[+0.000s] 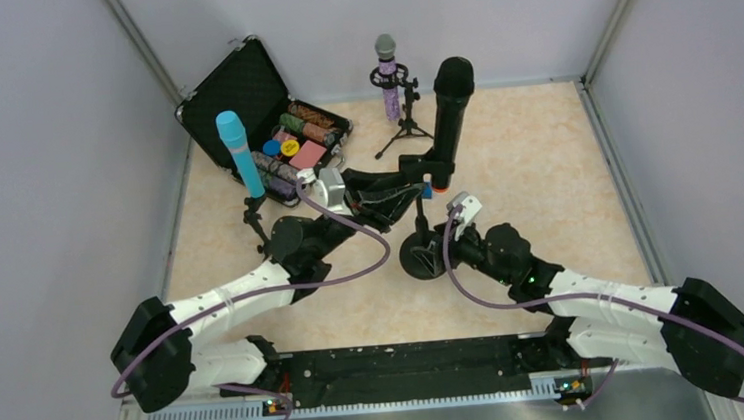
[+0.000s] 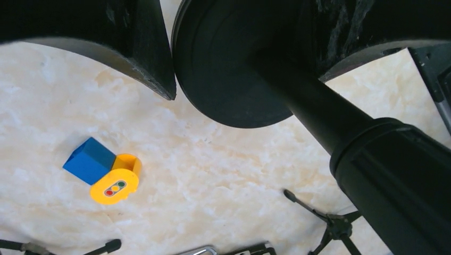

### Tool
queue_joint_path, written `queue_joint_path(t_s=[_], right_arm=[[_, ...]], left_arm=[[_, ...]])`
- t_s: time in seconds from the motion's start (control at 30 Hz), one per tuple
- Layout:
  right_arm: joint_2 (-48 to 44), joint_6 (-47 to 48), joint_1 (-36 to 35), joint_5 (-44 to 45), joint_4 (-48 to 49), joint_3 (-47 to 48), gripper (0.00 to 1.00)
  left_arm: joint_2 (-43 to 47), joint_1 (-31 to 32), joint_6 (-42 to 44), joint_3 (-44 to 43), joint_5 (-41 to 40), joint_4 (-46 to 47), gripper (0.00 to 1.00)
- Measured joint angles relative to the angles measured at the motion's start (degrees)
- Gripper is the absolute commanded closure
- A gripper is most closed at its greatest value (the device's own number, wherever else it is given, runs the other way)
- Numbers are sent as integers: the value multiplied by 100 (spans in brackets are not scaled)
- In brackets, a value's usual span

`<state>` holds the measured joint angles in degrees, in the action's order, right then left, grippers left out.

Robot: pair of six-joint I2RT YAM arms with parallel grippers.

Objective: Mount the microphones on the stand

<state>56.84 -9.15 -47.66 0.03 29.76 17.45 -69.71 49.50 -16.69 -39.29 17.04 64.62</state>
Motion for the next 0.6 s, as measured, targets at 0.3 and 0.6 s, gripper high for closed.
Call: queue_joint_path(t_s=[0.3, 0.6], right_arm=[[42, -103, -72, 350, 24, -101, 23], [-378, -166, -72, 382, -492, -57, 8]], left_arm=[[35, 0, 205, -37, -46, -136, 100], [186, 11, 605, -39, -136, -442, 100]])
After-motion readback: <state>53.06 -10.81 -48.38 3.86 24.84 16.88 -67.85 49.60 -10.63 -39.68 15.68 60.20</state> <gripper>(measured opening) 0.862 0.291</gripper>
